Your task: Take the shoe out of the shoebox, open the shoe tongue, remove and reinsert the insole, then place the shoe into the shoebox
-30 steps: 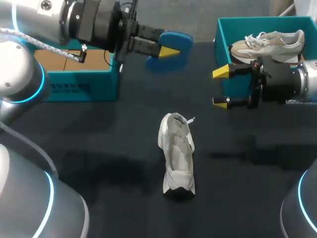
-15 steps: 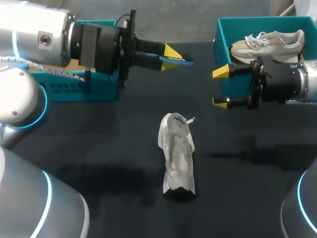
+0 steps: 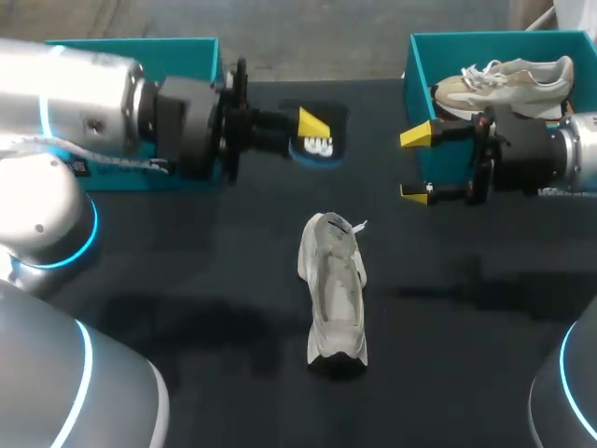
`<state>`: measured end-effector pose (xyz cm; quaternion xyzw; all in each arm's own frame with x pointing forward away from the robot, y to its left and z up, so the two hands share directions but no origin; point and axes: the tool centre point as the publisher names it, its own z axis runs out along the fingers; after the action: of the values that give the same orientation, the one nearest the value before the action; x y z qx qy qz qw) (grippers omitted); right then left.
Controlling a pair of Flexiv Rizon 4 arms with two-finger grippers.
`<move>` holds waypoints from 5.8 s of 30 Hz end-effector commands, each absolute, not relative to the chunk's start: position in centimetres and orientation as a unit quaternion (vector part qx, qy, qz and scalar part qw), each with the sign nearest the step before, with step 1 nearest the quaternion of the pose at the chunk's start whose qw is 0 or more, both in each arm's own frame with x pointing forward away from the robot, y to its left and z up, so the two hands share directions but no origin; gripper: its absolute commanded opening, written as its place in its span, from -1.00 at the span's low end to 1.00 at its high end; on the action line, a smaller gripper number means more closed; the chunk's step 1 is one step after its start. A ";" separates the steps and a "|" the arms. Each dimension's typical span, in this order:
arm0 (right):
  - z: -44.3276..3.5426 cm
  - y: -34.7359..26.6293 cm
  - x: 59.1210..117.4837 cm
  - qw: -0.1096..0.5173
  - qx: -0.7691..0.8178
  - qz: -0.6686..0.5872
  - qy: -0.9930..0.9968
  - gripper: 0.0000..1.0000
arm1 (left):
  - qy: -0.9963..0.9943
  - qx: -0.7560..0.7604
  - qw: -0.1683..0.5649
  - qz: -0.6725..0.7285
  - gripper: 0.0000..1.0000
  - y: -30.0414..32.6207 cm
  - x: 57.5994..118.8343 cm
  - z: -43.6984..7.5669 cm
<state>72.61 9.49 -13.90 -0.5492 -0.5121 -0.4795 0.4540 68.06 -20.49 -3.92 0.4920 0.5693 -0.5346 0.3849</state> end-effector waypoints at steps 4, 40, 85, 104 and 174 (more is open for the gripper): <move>-14.0 9.6 72.6 0.453 -0.550 -0.480 -0.512 1.00 | 0.509 0.488 0.460 -0.539 -1.00 -19.8 67.8 -6.8; -14.0 9.6 72.6 0.453 -0.550 -0.480 -0.512 1.00 | 0.415 0.513 0.566 -0.494 -1.00 -19.9 68.5 -11.0; -13.4 10.8 73.2 0.444 -0.543 -0.491 -0.517 1.00 | 0.388 0.575 0.555 -0.459 -1.00 -21.8 68.7 -15.0; -13.5 13.6 74.5 0.429 -0.524 -0.509 -0.531 0.31 | 0.388 0.578 0.556 -0.455 -1.00 -21.9 68.7 -15.0; -14.6 17.5 72.9 0.458 -0.519 -0.483 -0.535 -0.60 | 0.379 0.579 0.604 -0.394 -1.00 -22.7 69.9 -16.0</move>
<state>72.91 17.33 -14.46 -0.5184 -0.5358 -0.4838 0.4584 70.18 -22.65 -15.94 0.5816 0.3784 -0.3962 0.6013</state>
